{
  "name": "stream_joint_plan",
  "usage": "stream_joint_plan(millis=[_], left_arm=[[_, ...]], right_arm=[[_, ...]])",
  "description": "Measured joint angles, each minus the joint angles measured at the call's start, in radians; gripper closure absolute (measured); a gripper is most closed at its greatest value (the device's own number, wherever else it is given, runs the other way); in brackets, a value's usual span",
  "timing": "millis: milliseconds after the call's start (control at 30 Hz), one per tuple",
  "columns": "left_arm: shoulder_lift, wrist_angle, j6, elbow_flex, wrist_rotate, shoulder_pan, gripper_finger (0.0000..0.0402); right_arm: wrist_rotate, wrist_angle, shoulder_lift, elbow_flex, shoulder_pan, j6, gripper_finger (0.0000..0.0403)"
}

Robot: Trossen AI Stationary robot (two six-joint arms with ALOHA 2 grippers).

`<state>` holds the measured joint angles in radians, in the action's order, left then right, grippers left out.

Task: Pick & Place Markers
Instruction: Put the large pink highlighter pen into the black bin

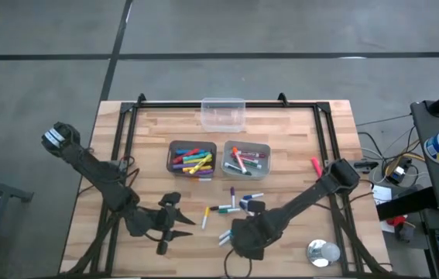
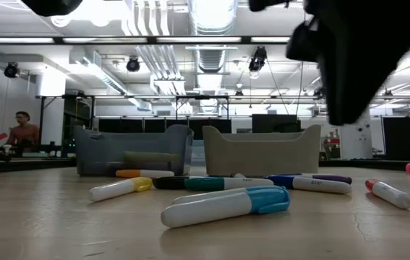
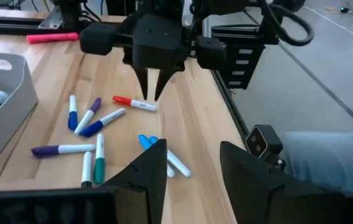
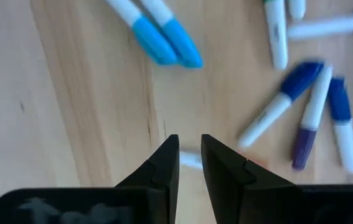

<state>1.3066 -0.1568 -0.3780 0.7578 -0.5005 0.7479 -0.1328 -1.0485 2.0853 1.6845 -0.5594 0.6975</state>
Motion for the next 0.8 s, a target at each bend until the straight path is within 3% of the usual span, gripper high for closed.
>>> stream_joint_plan(millis=[200, 567, 800], left_arm=[[0.0, -0.006, 0.008, -0.008, -0.027, -0.002, 0.026], [0.0, -0.027, 0.173, 0.008, -0.362, -0.056, 0.026], [0.0, -0.027, 0.288, 0.008, -0.381, -0.089, 0.026]], right_arm=[[0.003, -0.119, -0.001, -0.024, -0.03, 0.191, 0.034], [-0.001, -0.178, -0.001, -0.048, -0.056, 0.379, 0.034], [0.001, -0.175, -0.001, -0.042, -0.037, 0.43, 0.0339]])
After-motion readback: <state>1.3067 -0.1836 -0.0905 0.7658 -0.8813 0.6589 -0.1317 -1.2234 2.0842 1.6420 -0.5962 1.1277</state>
